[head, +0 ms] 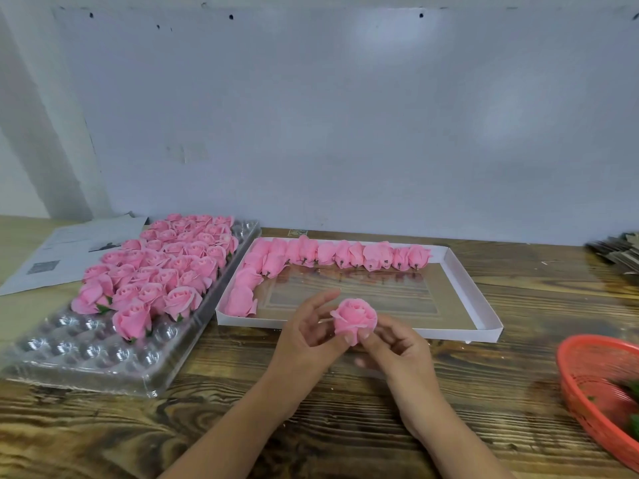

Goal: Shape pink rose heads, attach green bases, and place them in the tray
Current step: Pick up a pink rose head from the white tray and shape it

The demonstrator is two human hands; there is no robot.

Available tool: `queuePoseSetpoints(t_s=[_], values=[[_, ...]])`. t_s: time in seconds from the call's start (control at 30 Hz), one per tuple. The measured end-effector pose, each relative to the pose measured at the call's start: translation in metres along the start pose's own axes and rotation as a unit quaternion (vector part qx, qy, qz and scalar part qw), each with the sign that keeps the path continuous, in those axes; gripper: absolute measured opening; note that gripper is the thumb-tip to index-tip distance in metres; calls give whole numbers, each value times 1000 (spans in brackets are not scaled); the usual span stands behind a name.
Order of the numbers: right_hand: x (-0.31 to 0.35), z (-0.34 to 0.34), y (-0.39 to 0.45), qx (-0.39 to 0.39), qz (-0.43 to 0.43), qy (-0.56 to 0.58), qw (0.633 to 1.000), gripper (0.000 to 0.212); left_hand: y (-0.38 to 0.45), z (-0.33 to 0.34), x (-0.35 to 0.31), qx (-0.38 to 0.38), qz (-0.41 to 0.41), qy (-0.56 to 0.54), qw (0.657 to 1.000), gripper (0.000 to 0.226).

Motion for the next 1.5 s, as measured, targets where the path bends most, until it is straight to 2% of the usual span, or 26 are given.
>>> queuePoseSetpoints(t_s=[0.2, 0.37, 0.5, 0.57, 0.67, 0.73, 0.93, 1.07, 1.2, 1.37, 1.43, 1.5], values=[[-4, 2, -1, 29, 37, 44, 998, 30, 2, -4, -2, -15, 8, 46, 999, 47], [-17, 11, -2, 74, 135, 193, 969, 29, 3, -6, -3, -6, -14, 40, 999, 53], [-18, 24, -9, 143, 201, 266, 932, 27, -1, 10, -4, 114, -55, 12, 992, 53], [-16, 31, -14, 183, 222, 289, 913, 35, -5, 19, -3, 171, -80, 5, 982, 57], [-10, 43, -23, 248, 245, 312, 884, 46, -10, 27, -1, 221, -103, 1, 970, 76], [-10, 46, -25, 264, 253, 310, 877, 50, -12, 30, -1, 238, -103, 12, 966, 79], [-16, 45, -24, 246, 263, 316, 878, 51, -16, 35, -7, 256, -88, 9, 963, 77], [-24, 40, -25, 210, 279, 276, 896, 34, -16, 35, -8, 232, -73, 26, 970, 51], [-21, 44, -24, 223, 259, 260, 903, 49, -14, 33, -6, 191, -62, 29, 979, 15], [-20, 39, -20, 196, 251, 246, 915, 47, -10, 23, -2, 109, -88, -27, 990, 29], [-21, 36, -17, 168, 206, 170, 949, 41, -8, 18, 0, 72, -101, -44, 991, 33], [-16, 24, -15, 89, 92, -49, 991, 36, -6, 15, 3, 35, -113, -76, 990, 35]])
Point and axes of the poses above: each hand's wrist, its own y-axis towards the middle knuckle, its own z-axis out of the palm, x = y × z, the point moved 8 cm from there along y, towards the middle knuckle, and after that the axes turned 1 degree about y, right-handed, at the moved point
